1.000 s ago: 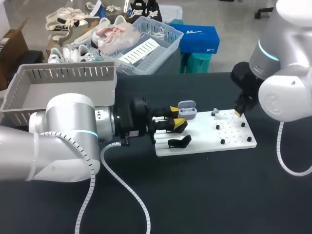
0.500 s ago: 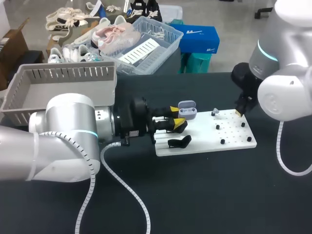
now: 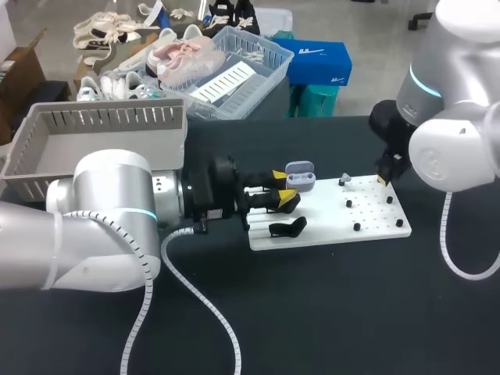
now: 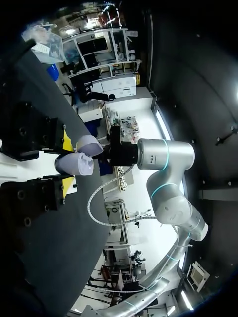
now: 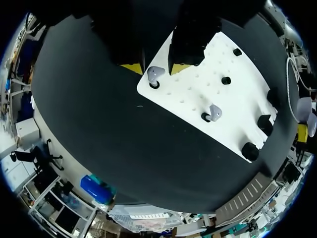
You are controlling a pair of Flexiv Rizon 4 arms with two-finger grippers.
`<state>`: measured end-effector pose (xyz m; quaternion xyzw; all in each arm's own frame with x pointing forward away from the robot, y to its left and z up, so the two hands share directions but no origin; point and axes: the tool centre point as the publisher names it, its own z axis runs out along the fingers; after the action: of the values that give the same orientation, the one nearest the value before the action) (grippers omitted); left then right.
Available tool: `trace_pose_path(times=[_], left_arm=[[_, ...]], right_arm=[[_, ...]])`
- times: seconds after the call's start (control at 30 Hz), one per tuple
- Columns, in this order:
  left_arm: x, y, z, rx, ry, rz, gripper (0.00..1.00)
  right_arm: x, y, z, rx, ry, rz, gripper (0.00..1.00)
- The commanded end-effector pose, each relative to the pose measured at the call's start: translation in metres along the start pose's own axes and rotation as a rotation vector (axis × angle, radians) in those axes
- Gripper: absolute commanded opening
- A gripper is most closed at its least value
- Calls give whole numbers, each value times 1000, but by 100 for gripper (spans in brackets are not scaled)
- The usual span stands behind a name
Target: Pick up each earbud case from the left stands, insert the matching earbuds, close the lid, and place the case in the box.
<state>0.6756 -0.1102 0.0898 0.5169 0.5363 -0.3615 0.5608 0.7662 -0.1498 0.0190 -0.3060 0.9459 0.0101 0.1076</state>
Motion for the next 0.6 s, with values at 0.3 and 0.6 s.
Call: trace_pose_path(times=[0.3,0.6], left_arm=[[0,-2,0,-10,0,2,0],[0,-2,0,-10,0,2,0]], right_arm=[[-5,-2,3,2,6,5,20],[-6,-1,4,4,14,7,0]])
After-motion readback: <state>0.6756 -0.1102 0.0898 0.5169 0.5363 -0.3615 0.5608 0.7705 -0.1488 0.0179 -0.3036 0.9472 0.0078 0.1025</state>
